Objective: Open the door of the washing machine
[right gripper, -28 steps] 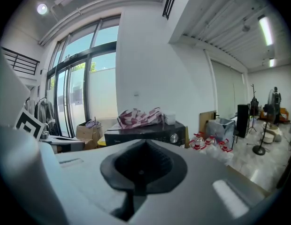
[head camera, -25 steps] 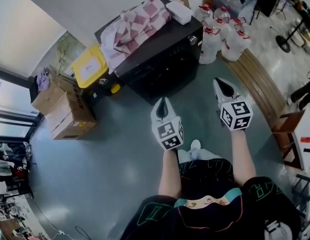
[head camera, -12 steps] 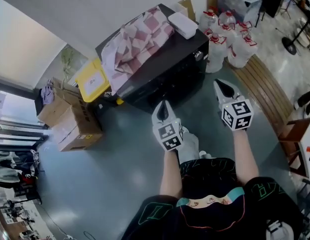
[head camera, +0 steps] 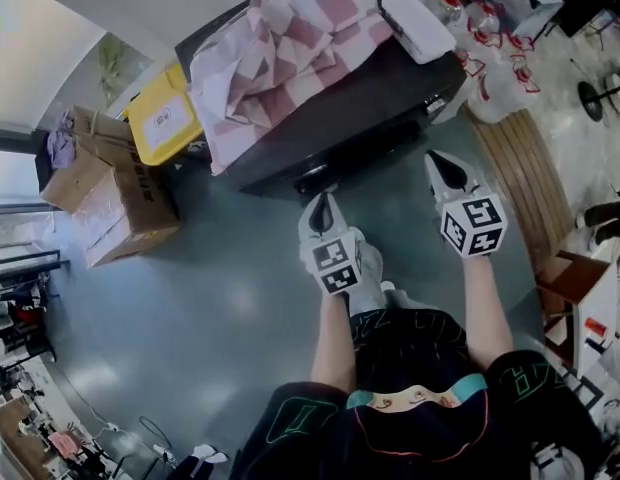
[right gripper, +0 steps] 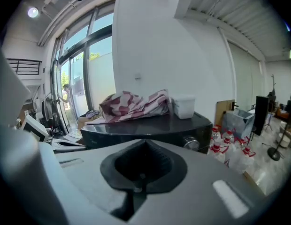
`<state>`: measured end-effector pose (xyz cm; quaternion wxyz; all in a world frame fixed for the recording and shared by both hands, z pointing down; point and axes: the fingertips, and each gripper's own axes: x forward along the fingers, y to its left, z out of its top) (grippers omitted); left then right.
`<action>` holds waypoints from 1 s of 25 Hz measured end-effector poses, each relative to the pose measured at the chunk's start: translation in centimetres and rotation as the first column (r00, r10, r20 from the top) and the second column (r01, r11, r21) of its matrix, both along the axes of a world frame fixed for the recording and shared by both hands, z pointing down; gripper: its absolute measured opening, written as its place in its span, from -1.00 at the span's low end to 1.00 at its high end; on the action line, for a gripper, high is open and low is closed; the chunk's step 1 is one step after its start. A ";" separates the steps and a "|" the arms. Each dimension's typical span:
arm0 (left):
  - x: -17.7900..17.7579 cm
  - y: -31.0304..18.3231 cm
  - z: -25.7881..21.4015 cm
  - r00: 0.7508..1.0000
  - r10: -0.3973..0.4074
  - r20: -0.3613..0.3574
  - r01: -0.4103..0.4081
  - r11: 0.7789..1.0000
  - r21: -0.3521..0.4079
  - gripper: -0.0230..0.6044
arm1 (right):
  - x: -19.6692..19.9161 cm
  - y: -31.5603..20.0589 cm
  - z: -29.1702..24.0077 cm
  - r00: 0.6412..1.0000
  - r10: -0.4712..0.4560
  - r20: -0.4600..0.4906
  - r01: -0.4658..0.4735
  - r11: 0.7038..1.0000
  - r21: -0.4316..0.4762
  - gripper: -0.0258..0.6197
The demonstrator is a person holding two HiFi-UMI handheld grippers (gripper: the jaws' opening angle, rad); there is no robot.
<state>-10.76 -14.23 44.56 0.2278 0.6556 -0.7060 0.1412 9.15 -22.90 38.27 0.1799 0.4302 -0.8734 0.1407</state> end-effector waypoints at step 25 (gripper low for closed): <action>-6.4 2.5 18.0 0.999 -0.028 -0.021 0.019 0.933 -0.359 -0.61 | -11.8 0.3 14.6 0.817 -0.486 -0.310 0.423 0.871 -0.250 -0.54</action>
